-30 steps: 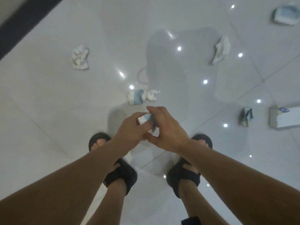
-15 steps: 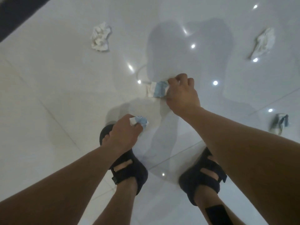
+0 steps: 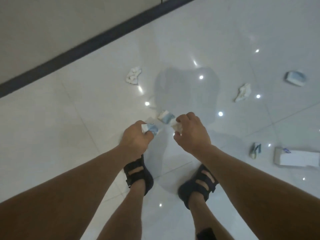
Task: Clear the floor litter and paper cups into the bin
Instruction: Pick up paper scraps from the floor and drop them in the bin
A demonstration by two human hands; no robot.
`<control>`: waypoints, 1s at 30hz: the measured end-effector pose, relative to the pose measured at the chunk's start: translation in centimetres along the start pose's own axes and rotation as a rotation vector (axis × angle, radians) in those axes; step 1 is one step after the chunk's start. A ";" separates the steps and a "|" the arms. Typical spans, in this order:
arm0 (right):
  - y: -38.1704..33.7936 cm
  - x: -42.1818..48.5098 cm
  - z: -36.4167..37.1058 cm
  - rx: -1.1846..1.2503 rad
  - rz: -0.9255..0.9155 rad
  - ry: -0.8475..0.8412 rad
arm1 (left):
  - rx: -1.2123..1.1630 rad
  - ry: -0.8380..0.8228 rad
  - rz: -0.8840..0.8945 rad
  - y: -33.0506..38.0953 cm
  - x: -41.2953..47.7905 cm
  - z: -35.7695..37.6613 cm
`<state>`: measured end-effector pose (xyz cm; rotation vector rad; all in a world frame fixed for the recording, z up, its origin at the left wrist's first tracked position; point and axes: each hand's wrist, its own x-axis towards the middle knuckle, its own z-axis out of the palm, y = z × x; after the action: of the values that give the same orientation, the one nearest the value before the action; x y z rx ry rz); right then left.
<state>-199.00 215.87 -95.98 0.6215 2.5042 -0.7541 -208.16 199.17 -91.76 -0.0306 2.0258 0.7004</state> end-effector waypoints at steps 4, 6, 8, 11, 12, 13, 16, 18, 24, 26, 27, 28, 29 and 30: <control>-5.0 -3.6 -7.2 -0.011 -0.094 0.022 | -0.101 -0.074 0.014 3.6 -6.0 -4.9; -7.7 -5.6 -10.8 -0.018 -0.150 0.025 | -0.155 0.000 -0.010 4.9 -9.8 -7.3; -10.5 -7.7 -14.4 -0.046 -0.206 0.010 | -0.199 0.088 -0.043 6.1 -13.7 -9.6; -14.8 -10.7 -19.3 -0.096 -0.298 -0.032 | -0.238 0.189 -0.071 7.5 -19.4 -12.6; -16.3 -11.6 -20.9 -0.115 -0.337 -0.040 | -0.259 0.222 -0.074 7.9 -21.4 -13.6; -17.8 -12.7 -22.4 -0.131 -0.373 -0.045 | -0.282 0.252 -0.072 8.2 -23.5 -14.4; -22.1 -16.2 -26.4 -0.150 -0.457 -0.054 | -0.376 0.363 -0.066 9.0 -30.0 -16.5; -24.8 -18.5 -28.7 -0.165 -0.509 -0.068 | -0.456 0.435 -0.078 9.3 -34.3 -17.6; -32.4 -25.3 -32.3 -0.281 -0.688 -0.162 | -0.648 0.574 -0.121 6.6 -45.2 -19.3; -35.4 -27.2 -32.2 -0.341 -0.754 -0.173 | -0.702 0.641 -0.136 4.8 -48.2 -19.9; -37.0 -28.2 -31.9 -0.367 -0.786 -0.178 | -0.740 0.671 -0.143 3.8 -49.6 -20.2; -38.7 -29.2 -31.5 -0.390 -0.819 -0.183 | -0.784 0.695 -0.147 2.6 -50.9 -20.7; -40.4 -30.3 -30.9 -0.409 -0.852 -0.186 | -0.817 0.715 -0.147 1.4 -52.2 -21.1; -42.2 -31.3 -30.1 -0.427 -0.887 -0.188 | -0.831 0.737 -0.151 0.1 -53.6 -21.6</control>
<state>-205.06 193.29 -40.10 -0.7202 2.5810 -0.4719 -196.16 175.06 -40.63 -1.0417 2.1954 1.5436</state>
